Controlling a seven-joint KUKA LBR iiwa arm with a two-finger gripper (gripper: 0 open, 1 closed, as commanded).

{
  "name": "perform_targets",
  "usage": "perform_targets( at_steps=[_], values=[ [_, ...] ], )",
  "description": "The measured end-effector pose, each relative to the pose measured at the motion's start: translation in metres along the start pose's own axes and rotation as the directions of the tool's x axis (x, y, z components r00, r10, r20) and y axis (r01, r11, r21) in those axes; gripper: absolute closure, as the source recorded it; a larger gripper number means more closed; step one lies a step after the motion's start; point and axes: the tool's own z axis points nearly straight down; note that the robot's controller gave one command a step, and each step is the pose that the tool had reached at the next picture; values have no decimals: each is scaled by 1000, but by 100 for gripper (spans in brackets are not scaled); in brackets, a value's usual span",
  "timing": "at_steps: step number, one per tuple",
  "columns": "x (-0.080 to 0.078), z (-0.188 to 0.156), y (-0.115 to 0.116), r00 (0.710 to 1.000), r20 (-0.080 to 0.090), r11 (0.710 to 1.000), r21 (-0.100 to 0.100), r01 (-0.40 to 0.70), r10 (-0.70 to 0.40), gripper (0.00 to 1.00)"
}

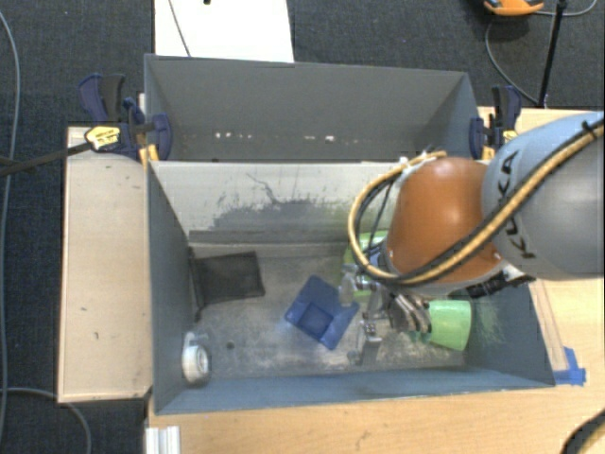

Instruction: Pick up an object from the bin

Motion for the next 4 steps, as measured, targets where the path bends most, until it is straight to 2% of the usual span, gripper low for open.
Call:
perform_targets(
  at_steps=[1, 2, 3, 4],
  values=[
    [-2, -4, 0, 1000, 9, 1000, -1, -2, 2, 0],
    [-33, 31, 25, 999, 9, 999, -2, -40, 40, 0],
    [-20, 70, 52, 998, 12, 998, -3, -56, 56, 100],
    [-20, 70, 52, 998, 12, 998, -3, -56, 56, 100]
  ],
)
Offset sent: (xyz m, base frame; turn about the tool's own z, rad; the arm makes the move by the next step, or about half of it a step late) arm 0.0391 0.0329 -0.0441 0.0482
